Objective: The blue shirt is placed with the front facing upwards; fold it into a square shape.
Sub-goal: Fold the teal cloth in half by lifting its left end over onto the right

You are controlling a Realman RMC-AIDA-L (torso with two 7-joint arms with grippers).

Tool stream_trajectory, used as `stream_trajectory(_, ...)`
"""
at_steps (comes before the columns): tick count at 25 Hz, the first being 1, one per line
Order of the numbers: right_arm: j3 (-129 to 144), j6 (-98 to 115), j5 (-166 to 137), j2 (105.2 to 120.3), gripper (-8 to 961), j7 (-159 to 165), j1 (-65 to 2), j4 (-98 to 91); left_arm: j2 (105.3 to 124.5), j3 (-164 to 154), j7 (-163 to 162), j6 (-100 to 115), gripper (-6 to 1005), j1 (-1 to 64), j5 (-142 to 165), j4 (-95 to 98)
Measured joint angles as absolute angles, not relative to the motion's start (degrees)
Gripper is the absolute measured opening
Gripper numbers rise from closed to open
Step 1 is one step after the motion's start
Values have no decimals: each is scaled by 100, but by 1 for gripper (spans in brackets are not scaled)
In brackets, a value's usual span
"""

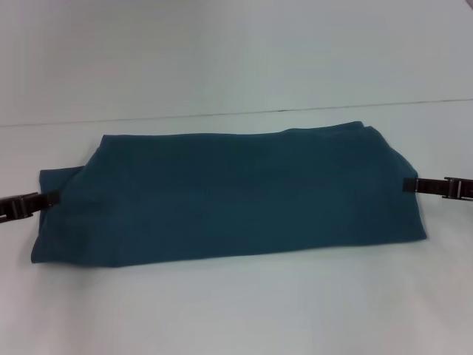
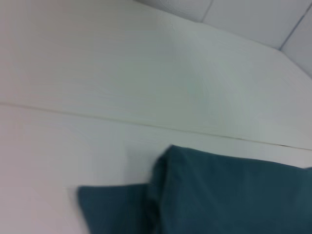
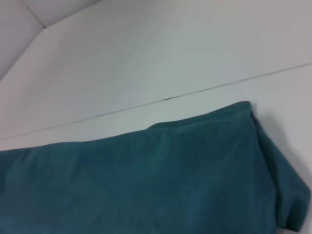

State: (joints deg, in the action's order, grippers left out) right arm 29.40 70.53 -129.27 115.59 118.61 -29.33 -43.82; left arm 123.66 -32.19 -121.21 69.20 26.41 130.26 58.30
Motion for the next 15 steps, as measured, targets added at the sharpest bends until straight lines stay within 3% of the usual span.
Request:
stream_trajectory(10,2927,7413,-12339,11469,834,11451,-2864,-4391,12385,-3170,-12423,7495,560,2424,13019,6079)
stream_trajectory(13,2927,7440,-12320,11448,893,11460,-2872,-4390,12390,-3067,-12423,7648,817,2399,13009,6087)
stream_trajectory(15,2928,7443,-12315,11446,932,11473,-2874,-4397,12390,-2961,-12424,7804,872,2384,13007,6097)
